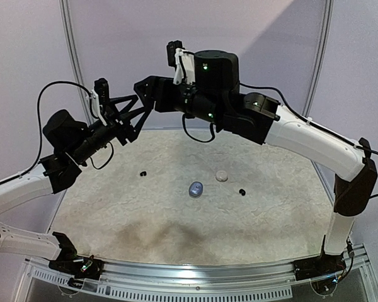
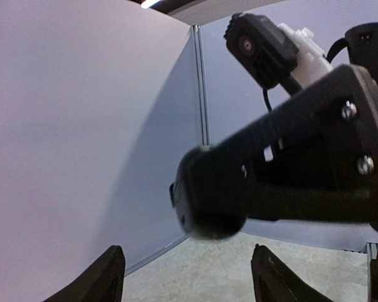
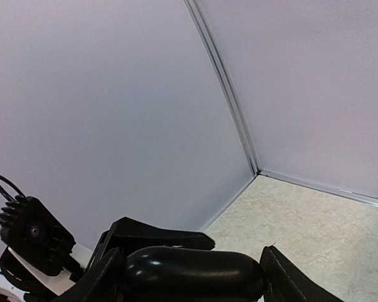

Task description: Insert the wireless bluetooth earbuds into the charging case

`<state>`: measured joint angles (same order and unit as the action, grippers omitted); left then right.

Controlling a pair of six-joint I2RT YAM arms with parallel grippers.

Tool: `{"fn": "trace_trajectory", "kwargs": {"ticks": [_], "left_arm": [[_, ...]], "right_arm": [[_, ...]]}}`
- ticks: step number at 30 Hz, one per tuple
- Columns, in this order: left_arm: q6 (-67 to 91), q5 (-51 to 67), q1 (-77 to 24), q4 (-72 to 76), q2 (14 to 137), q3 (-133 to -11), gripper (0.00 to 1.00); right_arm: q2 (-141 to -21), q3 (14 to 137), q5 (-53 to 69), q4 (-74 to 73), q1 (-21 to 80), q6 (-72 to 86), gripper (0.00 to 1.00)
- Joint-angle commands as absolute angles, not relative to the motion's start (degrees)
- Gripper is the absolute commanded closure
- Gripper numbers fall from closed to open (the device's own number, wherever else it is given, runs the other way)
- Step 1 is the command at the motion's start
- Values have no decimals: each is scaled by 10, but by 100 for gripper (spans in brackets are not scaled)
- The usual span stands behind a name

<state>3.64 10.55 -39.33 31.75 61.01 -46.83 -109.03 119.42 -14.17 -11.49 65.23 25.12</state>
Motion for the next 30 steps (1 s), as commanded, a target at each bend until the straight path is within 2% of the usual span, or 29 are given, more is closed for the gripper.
{"fn": "trace_trajectory", "kwargs": {"ticks": [1,8,13,18,21,24,25,28,30], "left_arm": [[-42,73,-416,409,638,-492,31],[-47,65,-417,425,647,-496,43],[-51,61,-417,434,642,-494,60],[-52,69,-417,444,638,-496,68],[-46,71,-417,445,636,-494,78],[-41,71,-417,445,633,-493,93],[-38,73,-417,445,630,-493,100],[-24,79,-417,444,622,-489,100],[-12,77,-417,439,616,-488,100]], "right_arm": [[-1108,1207,-111,-56,663,242,45],[-1117,1196,-94,-31,668,269,46],[-1120,1191,-98,-35,668,267,46],[-1122,1183,-103,-45,669,263,46],[-1123,1179,-100,-44,669,266,46],[-1124,1175,-100,-44,668,264,45],[-1123,1174,-100,-43,668,264,43],[-1118,1167,-99,-40,668,256,33],[-1112,1167,-98,-43,668,243,17]]}}
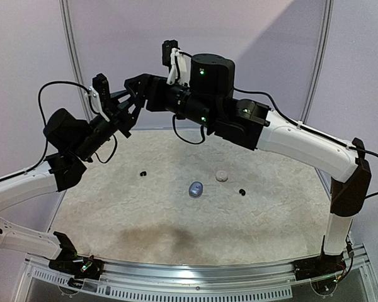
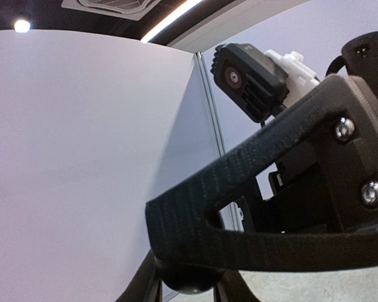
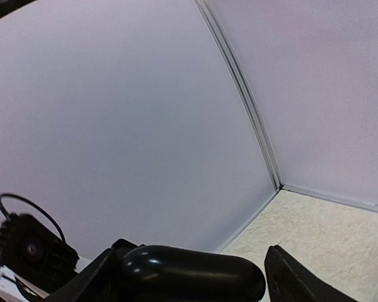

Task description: Insert the wireless bluetooth earbuds into the charging case

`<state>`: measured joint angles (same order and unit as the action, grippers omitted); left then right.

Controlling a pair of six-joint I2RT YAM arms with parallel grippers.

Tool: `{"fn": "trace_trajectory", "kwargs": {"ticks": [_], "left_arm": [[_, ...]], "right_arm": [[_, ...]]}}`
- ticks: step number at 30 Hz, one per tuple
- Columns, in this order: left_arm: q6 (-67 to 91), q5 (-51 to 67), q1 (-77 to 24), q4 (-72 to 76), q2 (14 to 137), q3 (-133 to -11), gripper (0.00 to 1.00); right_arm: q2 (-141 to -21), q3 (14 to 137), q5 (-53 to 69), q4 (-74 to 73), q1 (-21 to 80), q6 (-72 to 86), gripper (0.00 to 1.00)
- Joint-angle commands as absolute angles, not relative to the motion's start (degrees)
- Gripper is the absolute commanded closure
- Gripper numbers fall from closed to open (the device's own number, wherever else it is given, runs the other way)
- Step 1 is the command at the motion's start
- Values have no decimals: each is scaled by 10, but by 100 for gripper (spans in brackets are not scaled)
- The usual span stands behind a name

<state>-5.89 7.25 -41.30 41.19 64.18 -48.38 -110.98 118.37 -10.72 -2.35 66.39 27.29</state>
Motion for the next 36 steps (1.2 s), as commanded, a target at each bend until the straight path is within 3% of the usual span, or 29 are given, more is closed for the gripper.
{"fn": "trace_trajectory", "kwargs": {"ticks": [1,2,7,14,21,28,32,36], "left_arm": [[-7,77,-417,434,614,-487,100],[-3,78,-415,427,610,-487,100],[56,113,-400,371,584,-486,100],[155,254,-367,325,554,-492,100],[258,391,-356,343,550,-520,100],[273,441,-357,323,551,-527,100],[287,445,-357,327,552,-531,100],[293,459,-359,318,554,-534,100]], "right_arm": [[-1108,1167,-98,-44,668,235,9],[-1105,1166,-98,-45,669,229,2],[-1064,1158,-79,-53,664,177,1],[-952,1064,111,-36,633,134,1],[-887,1009,138,-85,625,112,25],[-936,1059,224,-91,626,127,24],[-956,1063,247,-81,627,145,38],[-970,1072,268,-75,629,155,41]]}}
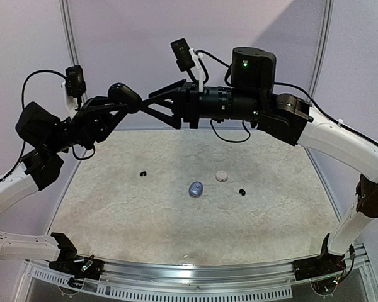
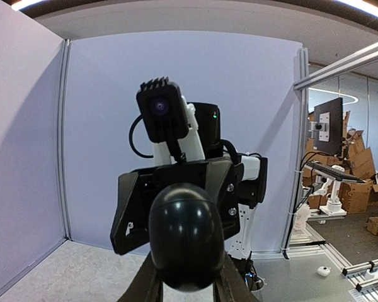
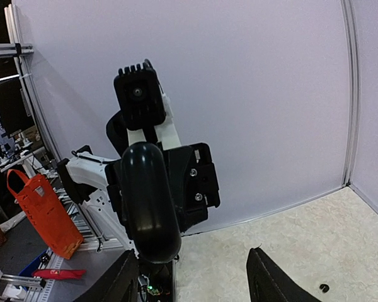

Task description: Insert the wireless bluetooth earbuds into the charging case

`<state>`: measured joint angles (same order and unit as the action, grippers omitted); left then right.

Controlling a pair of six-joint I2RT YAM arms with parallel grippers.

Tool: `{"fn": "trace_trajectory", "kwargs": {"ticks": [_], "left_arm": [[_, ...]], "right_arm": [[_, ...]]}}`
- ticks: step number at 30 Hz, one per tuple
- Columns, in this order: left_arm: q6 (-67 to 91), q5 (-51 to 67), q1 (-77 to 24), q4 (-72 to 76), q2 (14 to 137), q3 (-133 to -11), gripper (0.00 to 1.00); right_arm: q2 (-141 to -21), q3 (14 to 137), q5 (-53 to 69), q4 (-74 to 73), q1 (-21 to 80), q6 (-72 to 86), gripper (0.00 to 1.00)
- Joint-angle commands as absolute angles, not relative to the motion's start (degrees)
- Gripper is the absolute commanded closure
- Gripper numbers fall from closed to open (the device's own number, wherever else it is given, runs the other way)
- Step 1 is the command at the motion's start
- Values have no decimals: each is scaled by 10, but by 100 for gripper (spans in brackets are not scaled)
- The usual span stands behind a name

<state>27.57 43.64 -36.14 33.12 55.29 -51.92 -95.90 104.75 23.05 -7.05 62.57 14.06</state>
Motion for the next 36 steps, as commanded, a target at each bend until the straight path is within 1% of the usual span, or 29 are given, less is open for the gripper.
{"fn": "trace_trajectory", "kwargs": {"ticks": [1,12,21,22,24,26,30,35,36], "left_arm": [[295,458,-359,317,554,-534,100],[294,459,-361,321,560,-537,100],[295,447,-361,335,559,-533,100],[295,446,-361,335,560,-533,100],[296,445,-361,334,560,-533,100],[295,446,-361,333,561,-533,100],[294,442,-361,329,561,-534,100],[287,433,-361,319,560,-533,100],[283,427,-361,314,558,-531,97]], "right_arm": [[-973,1075,269,-78,631,155,42],[-1011,1117,297,-90,633,155,62],[-1035,1154,312,-133,633,144,69],[-1037,1155,313,-136,633,146,71],[-1039,1157,316,-137,633,146,75],[-1040,1157,319,-136,633,147,82],[-1040,1159,327,-133,633,147,99],[-1038,1160,330,-132,634,147,100],[-1037,1160,328,-134,634,146,100]]}}
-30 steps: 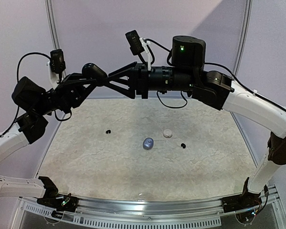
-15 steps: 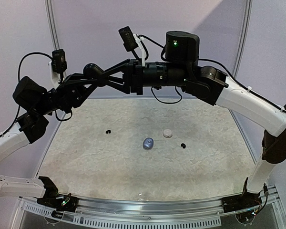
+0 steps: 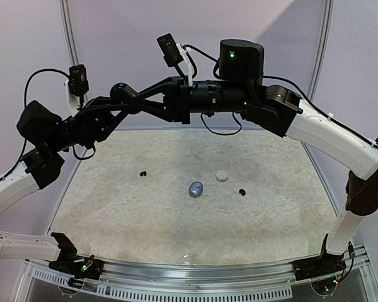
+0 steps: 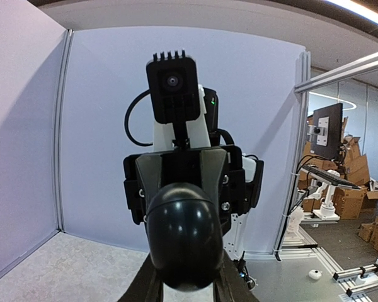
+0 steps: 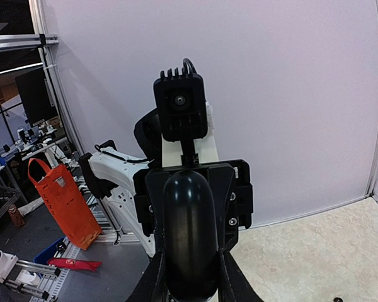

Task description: Insert the wireless bluetooth earbuds into the charging case

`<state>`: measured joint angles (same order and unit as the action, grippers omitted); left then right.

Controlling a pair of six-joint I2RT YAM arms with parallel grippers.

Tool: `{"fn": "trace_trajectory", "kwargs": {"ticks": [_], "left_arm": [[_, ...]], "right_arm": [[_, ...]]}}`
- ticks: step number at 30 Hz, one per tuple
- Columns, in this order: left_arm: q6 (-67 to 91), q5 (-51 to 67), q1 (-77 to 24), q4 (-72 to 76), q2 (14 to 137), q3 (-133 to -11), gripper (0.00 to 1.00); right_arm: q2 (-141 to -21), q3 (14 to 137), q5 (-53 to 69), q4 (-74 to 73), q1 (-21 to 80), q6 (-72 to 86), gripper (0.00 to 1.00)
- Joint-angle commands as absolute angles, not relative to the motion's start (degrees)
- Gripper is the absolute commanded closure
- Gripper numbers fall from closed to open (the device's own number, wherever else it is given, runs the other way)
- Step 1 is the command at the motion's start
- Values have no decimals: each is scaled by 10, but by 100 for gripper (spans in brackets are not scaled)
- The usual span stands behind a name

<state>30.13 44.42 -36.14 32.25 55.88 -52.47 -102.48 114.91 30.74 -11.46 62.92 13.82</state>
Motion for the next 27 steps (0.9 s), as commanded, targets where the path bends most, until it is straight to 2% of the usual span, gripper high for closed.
{"fn": "trace_trajectory", "kwargs": {"ticks": [1,4,6,8,11,15,20,23,27], "left_arm": [[279,420,-361,308,556,-530,85],[259,408,-358,284,552,-529,52],[237,410,-356,258,548,-529,37],[183,433,-355,210,539,-527,27],[69,447,-355,73,521,-528,16],[-45,473,-352,-109,510,-558,12],[-157,497,-349,-271,519,-601,14],[-166,492,-349,-292,519,-609,21],[-161,500,-349,-280,518,-609,37]], "right_arm": [[-1035,1160,323,-137,633,143,100],[-1027,1159,297,-154,633,131,100],[-1019,1153,272,-169,633,119,100],[-1007,1151,247,-194,633,101,100],[-990,1151,214,-236,634,80,100],[-977,1168,155,-322,640,39,100],[-987,1183,104,-423,658,-92,100],[-1004,1211,88,-461,676,-146,100],[-1026,1236,89,-489,685,-190,100]]}}
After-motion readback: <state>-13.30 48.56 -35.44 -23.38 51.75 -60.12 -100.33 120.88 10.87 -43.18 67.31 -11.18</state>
